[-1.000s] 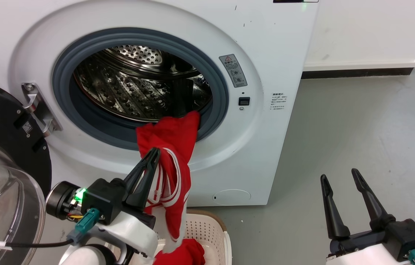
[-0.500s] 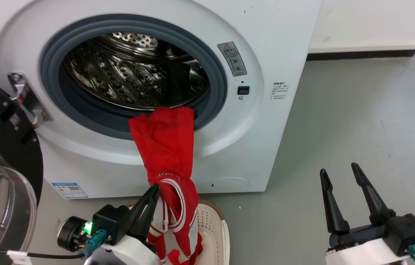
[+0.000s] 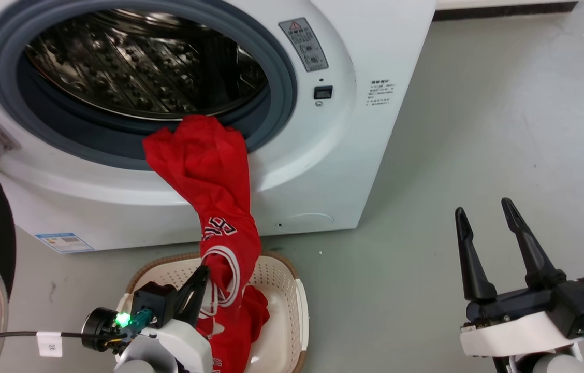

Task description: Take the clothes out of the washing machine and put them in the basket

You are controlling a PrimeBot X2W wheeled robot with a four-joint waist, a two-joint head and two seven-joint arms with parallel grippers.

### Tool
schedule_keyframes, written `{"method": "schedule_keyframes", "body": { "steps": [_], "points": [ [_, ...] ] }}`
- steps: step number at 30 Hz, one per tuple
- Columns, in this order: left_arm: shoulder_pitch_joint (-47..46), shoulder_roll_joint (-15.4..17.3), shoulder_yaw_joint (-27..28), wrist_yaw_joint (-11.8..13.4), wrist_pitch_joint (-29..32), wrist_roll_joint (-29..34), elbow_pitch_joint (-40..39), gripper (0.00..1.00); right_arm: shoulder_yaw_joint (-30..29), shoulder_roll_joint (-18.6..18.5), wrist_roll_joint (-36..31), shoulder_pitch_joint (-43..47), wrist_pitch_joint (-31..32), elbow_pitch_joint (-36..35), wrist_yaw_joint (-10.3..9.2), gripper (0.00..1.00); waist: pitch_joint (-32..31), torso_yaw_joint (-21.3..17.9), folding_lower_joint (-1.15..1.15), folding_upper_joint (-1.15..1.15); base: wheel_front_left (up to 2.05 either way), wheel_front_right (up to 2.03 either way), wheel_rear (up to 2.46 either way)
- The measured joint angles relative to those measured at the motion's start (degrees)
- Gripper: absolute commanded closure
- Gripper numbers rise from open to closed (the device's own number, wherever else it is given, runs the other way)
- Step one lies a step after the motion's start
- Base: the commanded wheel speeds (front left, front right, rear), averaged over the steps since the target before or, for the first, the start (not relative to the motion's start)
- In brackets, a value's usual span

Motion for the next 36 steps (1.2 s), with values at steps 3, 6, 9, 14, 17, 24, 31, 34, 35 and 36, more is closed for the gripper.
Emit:
{"method": "schedule_keyframes", "body": {
  "steps": [3, 6, 9, 14, 17, 24, 31, 34, 35, 36],
  "points": [
    [-2.27, -0.75, 0.01, -0.59, -0.93, 0.48, 5.57, 1.00, 0.11, 0.00, 0.05, -0.92, 0.00, -0.14, 0.00, 0.00, 1.61, -0.59, 0.00, 0.00, 0.00, 0.00, 0.00],
    [-4.61, -2.02, 0.00, -1.71, -1.55, 0.46, 10.55, 1.00, 0.03, 0.01, 0.11, -1.67, 0.00, -0.32, 0.01, 0.00, 3.28, -1.14, 0.00, 0.00, 0.00, 0.00, 0.00],
    [-7.25, -3.25, 0.54, -2.64, -2.01, -0.05, 15.71, 1.00, -0.16, 0.01, 0.14, -2.50, 0.00, -0.46, 0.01, 0.00, 4.95, -1.55, 0.00, 0.00, 0.00, 0.00, 0.00],
    [-11.73, -5.26, 1.35, -4.19, -2.44, -0.86, 25.32, 1.00, -0.21, 0.01, 0.20, -3.92, 0.00, -0.76, 0.00, 0.00, 7.79, -1.97, 0.00, 0.00, 0.00, 0.00, 0.00],
    [-14.71, -6.32, 2.10, -5.03, -2.52, -1.54, 31.04, 1.00, -0.19, 0.00, 0.22, -4.91, 0.00, -0.94, 0.01, 0.00, 9.50, -2.14, 0.00, 0.00, 0.00, 0.00, 0.00],
    [-20.64, -8.32, 2.70, -6.22, -2.61, -1.92, 42.97, 1.00, 0.20, 0.01, 0.67, -7.24, 0.00, -1.12, 0.00, 0.00, 13.09, -3.07, 0.00, 0.00, 0.00, 0.00, 0.00],
    [-24.24, -8.68, 3.36, -7.03, -2.67, -3.05, 50.41, 1.00, 0.27, 0.01, 0.93, -8.20, 0.00, -1.47, 0.01, 0.00, 15.21, -3.98, 0.00, 0.00, 0.00, 0.00, 0.00],
    [-24.76, -8.62, 3.44, -7.01, -2.12, -3.53, 52.07, 0.27, 0.35, 0.01, 1.24, -8.78, 0.00, -1.54, 0.00, 0.00, 15.79, -4.32, 0.00, 0.00, 0.00, 0.00, 0.00],
    [-24.96, -8.65, 3.54, -6.95, -2.12, -3.59, 52.32, 0.00, 0.34, 0.01, 1.26, -8.92, 0.00, -1.59, 0.01, 0.00, 15.95, -4.41, -0.01, 0.00, 0.00, 0.00, 0.00],
    [-25.12, -8.64, 3.53, -6.95, -2.12, -3.70, 52.52, 0.00, 0.34, 0.01, 1.32, -8.93, 0.00, -1.60, 0.00, 0.00, 16.07, -4.49, 0.00, 0.00, 0.00, 0.00, 0.00]
  ]
}}
